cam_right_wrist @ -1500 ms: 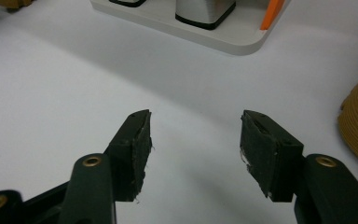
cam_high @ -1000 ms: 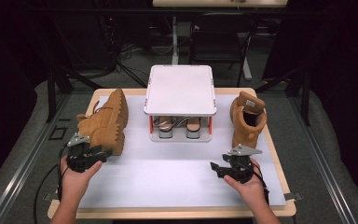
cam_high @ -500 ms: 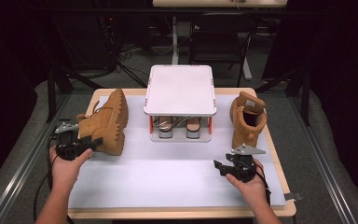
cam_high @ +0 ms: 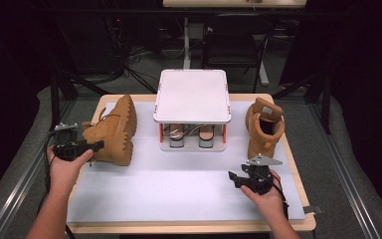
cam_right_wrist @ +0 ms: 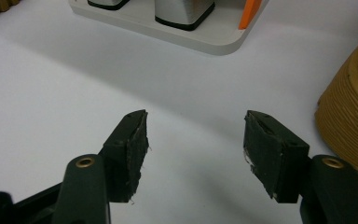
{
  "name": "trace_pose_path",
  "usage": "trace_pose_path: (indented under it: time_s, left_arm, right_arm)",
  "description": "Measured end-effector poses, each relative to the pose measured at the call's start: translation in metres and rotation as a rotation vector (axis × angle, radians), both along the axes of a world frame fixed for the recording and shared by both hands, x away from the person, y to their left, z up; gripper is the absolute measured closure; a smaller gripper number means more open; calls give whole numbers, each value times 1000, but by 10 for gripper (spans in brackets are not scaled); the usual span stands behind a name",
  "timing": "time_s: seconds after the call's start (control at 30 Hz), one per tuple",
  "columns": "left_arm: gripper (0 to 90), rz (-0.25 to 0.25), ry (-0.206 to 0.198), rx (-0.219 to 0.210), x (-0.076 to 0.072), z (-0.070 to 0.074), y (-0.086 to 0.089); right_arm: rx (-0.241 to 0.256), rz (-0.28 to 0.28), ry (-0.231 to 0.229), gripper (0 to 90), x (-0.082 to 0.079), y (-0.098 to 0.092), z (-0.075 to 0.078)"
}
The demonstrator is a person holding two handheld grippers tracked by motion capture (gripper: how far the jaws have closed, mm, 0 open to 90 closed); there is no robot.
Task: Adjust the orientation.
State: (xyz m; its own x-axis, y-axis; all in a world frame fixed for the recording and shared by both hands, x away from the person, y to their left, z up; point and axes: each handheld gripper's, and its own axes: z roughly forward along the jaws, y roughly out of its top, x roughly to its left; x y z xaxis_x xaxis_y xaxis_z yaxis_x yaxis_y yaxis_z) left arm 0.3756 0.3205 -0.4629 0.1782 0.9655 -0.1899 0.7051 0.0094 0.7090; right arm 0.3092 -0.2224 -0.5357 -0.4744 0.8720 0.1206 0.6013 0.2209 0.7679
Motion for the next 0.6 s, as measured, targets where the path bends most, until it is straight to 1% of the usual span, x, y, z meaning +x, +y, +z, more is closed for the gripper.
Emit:
trace_pose_path:
  time_s: [0.03, 0.07, 0.1, 0.13, 0.2, 0.27, 0.4, 0.5, 0.6]
  left_arm:
    - [280, 1, 12, -13, 2, 0, 2]
    - [271, 12, 16, -29, 4, 0, 3]
    - [270, 19, 21, -37, 5, 0, 5]
    - [269, 19, 30, -42, 7, 1, 7]
    - [264, 29, 34, -49, 10, 0, 8]
    - [262, 38, 48, -55, 13, -3, 10]
    - [262, 47, 77, -44, 21, -7, 11]
    - [262, 58, 83, -51, 26, -9, 11]
    - [263, 65, 89, -42, 30, -8, 12]
  right_arm:
    - [0, -1, 0, 394, 0, 0, 0]
    - [-4, -2, 1, 394, 0, 0, -1]
    - [-1, 0, 2, 394, 0, 1, -1]
    - [-5, 1, 2, 393, 0, 1, -1]
    - [-9, 0, 3, 392, 0, 1, -2]
    - [-2, -2, 3, 391, 0, 1, -3]
    - [2, -3, 10, 391, 1, 1, -4]
    - [5, 2, 12, 391, 1, 1, -4]
    - [6, 3, 13, 391, 1, 2, -5]
